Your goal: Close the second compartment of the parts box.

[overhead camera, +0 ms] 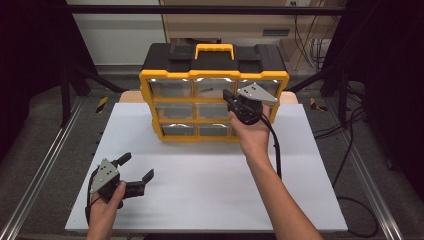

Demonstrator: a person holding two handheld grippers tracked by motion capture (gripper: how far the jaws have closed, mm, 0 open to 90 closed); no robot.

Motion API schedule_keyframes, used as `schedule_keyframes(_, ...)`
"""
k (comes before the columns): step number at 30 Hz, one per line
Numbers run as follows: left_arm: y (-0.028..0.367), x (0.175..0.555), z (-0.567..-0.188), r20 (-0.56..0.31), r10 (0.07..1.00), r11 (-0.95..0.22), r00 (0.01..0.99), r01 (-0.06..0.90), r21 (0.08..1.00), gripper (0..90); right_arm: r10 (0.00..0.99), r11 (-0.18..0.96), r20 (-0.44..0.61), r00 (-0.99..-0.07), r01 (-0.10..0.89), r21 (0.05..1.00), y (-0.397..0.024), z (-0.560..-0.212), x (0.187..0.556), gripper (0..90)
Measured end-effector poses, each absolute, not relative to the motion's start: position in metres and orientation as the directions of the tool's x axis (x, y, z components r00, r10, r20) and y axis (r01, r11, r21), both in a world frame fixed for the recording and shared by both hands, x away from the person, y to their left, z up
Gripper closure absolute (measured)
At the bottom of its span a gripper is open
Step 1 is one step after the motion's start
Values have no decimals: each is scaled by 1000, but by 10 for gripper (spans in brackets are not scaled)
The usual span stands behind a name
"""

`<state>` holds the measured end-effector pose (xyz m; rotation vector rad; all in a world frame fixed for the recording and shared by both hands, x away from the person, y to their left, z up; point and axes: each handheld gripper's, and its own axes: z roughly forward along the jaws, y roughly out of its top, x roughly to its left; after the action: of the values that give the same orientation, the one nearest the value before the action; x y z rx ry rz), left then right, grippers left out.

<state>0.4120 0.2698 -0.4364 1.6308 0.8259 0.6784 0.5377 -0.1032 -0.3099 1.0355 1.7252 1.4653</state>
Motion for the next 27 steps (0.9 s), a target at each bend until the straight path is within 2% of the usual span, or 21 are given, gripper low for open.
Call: schedule_keyframes(27, 270, 412, -437, 5, 809, -125, 588, 164, 979, 23, 860, 52, 32, -509, 149, 988, -108, -308, 523, 900)
